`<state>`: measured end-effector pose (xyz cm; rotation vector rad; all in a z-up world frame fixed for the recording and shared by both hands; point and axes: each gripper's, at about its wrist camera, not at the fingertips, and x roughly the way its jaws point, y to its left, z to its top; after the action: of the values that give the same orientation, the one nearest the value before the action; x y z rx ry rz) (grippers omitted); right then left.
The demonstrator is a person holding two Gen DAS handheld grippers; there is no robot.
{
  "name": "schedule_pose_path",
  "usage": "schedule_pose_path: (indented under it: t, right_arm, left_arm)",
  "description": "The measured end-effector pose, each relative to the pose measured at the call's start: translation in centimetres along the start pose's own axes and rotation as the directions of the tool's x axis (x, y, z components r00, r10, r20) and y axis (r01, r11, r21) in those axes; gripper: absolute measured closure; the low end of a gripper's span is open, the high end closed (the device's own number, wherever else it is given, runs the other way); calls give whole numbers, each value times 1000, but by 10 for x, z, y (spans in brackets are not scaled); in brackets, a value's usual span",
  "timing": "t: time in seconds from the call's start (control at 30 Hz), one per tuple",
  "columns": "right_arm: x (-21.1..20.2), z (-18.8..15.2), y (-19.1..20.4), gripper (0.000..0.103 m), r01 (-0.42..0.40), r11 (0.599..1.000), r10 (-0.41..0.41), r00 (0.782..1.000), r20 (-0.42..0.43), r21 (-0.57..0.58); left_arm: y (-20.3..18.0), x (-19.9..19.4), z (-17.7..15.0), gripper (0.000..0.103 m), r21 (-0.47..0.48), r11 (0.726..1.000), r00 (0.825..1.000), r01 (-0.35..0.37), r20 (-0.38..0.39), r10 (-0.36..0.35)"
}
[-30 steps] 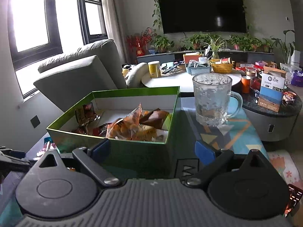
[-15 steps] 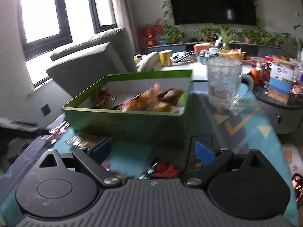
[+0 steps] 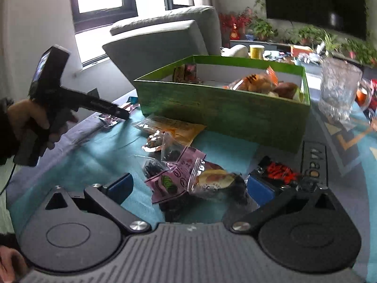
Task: Organize snacks
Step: 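Grasp the pink candy stick card with the left tool while the right tool grasps a pink-labelled clear bag, then carry the candy card and pink-labelled bag over the box and release both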
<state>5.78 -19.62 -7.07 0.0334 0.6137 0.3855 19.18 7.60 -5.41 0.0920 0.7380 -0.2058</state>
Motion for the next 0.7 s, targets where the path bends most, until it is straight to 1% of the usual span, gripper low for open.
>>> schedule_pose_path:
  t: [0.1, 0.2, 0.33, 0.47, 0.5, 0.53, 0.6, 0.7]
  right_arm:
    - [-11, 0, -1, 42, -25, 999, 25, 999, 20, 45]
    - [-21, -1, 4, 42, -54, 998, 53, 999, 6, 31]
    - [-24, -7, 12, 42, -83, 996, 84, 996, -23, 25]
    - [-8, -12, 12, 42, -127, 987, 134, 989, -60, 99]
    - [-3, -12, 12, 42, -127, 986, 133, 990, -54, 113]
    - [1, -11, 14, 42, -112, 988, 115, 993, -26, 109]
    - [12, -5, 15, 42, -75, 990, 77, 997, -5, 117]
    - [25, 1, 13, 42, -49, 992, 48, 999, 17, 113]
  left_arm:
    - [-1, -8, -3, 53, 15, 1000, 999, 15, 30, -15]
    - [-2, -19, -5, 58, 11, 1000, 998, 21, 52, -22]
    - [-1, -31, -10, 58, -13, 999, 997, 37, 67, -36]
    - [-2, -43, -14, 58, -33, 998, 995, 57, 84, -54]
    - [-2, -46, -15, 58, -36, 997, 994, 63, 90, -60]
    - [-3, -50, -15, 58, -37, 997, 993, 67, 96, -63]
    - [-4, -56, -15, 58, -37, 997, 992, 73, 108, -68]
    - [-3, -62, -14, 58, -43, 996, 990, 80, 121, -74]
